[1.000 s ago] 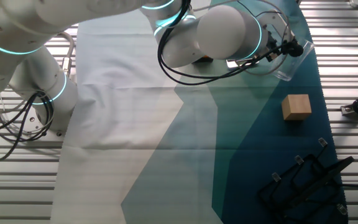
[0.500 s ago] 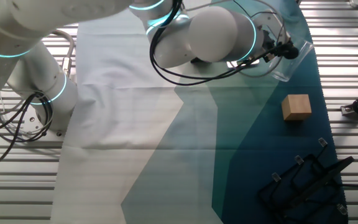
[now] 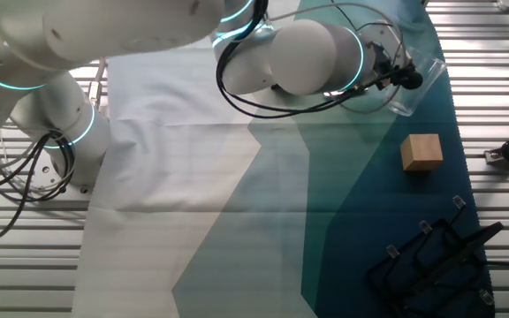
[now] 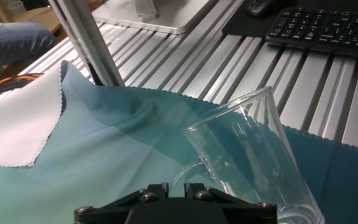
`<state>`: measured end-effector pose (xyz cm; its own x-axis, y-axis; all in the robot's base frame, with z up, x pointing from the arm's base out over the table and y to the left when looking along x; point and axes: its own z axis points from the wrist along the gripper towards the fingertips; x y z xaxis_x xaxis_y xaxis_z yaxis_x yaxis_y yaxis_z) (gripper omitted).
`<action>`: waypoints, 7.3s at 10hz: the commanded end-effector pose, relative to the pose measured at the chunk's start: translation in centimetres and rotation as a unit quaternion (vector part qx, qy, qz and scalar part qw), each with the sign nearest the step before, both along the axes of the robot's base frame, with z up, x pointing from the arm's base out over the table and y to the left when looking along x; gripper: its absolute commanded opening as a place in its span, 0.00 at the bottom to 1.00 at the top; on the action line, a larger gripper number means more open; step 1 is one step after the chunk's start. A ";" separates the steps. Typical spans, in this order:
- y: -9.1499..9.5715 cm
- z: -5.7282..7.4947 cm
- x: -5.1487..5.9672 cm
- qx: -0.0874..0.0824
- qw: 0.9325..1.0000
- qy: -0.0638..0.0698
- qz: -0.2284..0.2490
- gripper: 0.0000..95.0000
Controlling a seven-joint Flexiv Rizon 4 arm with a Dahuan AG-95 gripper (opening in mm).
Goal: Take the cup off the cup rack
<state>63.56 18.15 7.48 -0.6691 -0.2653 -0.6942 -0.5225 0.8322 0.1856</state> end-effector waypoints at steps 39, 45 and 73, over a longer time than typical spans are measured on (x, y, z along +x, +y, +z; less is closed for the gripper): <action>-0.3 -0.2 0.1 0.083 0.995 -0.056 -0.020 0.00; -0.3 -0.3 0.2 0.088 0.994 -0.060 -0.020 0.00; -0.4 -0.6 0.3 0.120 0.988 -0.092 -0.026 0.00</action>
